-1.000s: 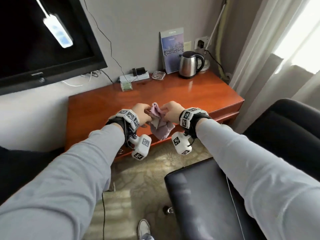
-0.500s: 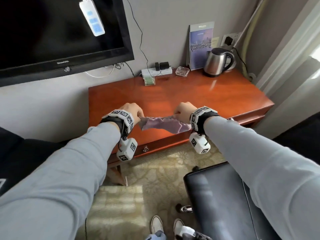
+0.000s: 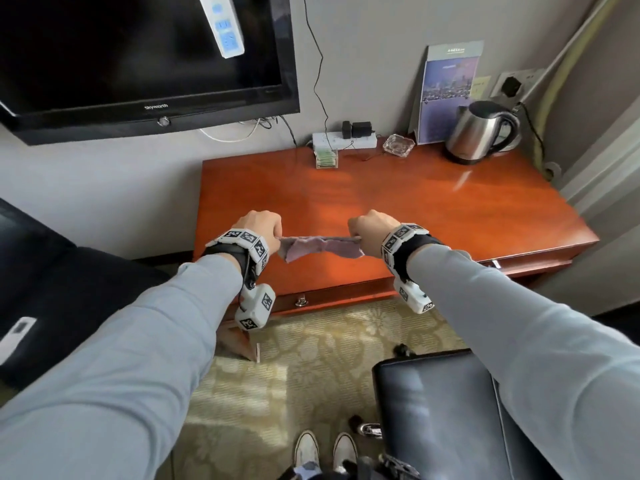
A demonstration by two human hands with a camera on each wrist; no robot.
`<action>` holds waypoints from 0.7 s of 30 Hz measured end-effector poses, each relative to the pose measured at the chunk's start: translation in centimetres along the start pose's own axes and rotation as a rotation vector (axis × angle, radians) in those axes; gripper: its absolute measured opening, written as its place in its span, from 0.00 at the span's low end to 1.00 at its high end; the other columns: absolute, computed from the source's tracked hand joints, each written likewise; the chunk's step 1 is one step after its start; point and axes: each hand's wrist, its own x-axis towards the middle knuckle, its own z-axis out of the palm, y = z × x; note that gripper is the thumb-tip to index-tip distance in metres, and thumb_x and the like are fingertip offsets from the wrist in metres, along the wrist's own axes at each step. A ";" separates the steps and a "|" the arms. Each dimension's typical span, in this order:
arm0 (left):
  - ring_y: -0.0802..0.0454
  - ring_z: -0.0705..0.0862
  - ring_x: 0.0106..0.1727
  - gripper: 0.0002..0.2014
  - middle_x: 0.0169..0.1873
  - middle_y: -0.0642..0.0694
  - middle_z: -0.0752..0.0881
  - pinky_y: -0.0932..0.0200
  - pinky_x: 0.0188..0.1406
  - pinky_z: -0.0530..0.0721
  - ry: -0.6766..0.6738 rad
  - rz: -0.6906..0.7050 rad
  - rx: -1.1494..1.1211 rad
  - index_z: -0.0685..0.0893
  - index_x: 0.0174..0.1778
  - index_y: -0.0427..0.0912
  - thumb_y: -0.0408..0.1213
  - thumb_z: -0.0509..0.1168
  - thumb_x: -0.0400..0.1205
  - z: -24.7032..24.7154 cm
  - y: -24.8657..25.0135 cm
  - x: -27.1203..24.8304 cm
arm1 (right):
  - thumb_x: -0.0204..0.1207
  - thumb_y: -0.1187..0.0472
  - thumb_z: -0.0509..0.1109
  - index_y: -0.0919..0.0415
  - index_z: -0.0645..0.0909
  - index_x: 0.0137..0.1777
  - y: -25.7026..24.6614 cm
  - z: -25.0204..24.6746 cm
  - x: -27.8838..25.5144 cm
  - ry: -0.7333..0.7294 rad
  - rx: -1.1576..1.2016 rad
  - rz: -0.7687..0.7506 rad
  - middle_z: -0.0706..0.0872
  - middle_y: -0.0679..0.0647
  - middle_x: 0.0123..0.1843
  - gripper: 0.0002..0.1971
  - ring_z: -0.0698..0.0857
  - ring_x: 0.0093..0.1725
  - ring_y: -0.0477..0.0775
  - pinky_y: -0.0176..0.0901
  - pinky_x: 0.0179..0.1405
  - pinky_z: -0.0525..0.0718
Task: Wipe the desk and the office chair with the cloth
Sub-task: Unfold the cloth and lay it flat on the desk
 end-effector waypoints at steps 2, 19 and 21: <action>0.46 0.89 0.43 0.08 0.41 0.46 0.89 0.49 0.44 0.91 -0.013 -0.039 -0.086 0.82 0.40 0.49 0.30 0.67 0.80 0.9 -0.1 0.4 | 0.73 0.64 0.72 0.61 0.78 0.62 -0.2 0.3 0.4 -0.005 -0.019 -0.030 0.85 0.62 0.50 0.17 0.83 0.42 0.62 0.44 0.34 0.78; 0.44 0.82 0.54 0.49 0.54 0.46 0.80 0.48 0.49 0.85 0.031 -0.045 -0.008 0.72 0.63 0.44 0.69 0.82 0.54 5.6 -2.4 1.7 | 0.72 0.58 0.69 0.63 0.71 0.59 -1.6 4.8 4.4 0.152 0.159 -0.229 0.79 0.61 0.54 0.18 0.81 0.53 0.65 0.50 0.46 0.79; 0.43 0.80 0.58 0.51 0.57 0.44 0.79 0.47 0.54 0.83 0.062 -0.038 0.014 0.71 0.64 0.43 0.71 0.81 0.53 6.3 -2.8 1.8 | 0.74 0.63 0.64 0.64 0.73 0.60 -1.8 4.5 4.7 0.139 0.161 -0.223 0.80 0.62 0.56 0.15 0.82 0.53 0.66 0.50 0.45 0.79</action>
